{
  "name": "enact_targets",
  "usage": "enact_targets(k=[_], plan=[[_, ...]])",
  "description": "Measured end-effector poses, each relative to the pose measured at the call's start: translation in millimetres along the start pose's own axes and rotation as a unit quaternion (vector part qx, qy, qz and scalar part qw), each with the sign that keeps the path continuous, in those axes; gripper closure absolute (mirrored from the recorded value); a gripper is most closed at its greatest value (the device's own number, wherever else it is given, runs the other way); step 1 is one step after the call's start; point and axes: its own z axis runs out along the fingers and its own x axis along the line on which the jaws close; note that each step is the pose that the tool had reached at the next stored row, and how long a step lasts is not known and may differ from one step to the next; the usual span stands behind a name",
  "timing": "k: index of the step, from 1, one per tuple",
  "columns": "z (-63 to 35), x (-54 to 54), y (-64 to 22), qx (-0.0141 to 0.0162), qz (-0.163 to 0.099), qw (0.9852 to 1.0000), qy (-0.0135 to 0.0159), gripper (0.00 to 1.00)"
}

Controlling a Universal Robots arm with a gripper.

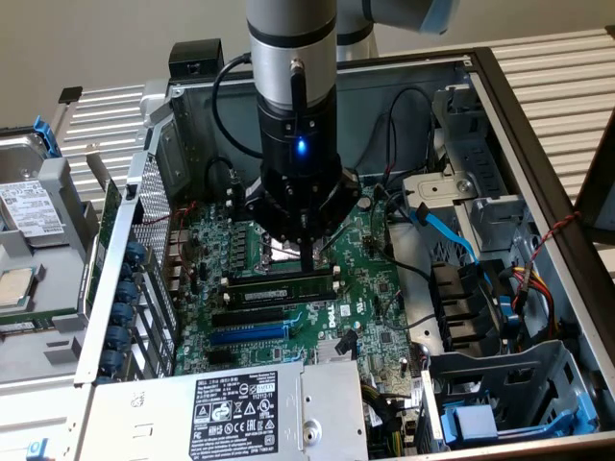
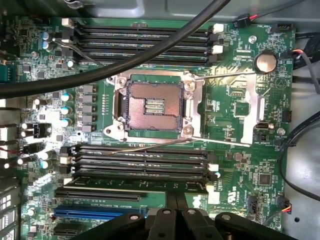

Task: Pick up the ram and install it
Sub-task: 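Press down the ram until it locks into place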

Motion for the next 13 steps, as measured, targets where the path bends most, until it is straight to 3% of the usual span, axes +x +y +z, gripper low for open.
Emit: enact_targets(k=[4, 13], plan=[[0.8, -5.5, 0.0, 0.0, 0.0, 1.0, 0.0, 0.89], [4.0, -6.8, -0.3, 0.0001, 0.0, 1.0, 0.0, 0.89]])
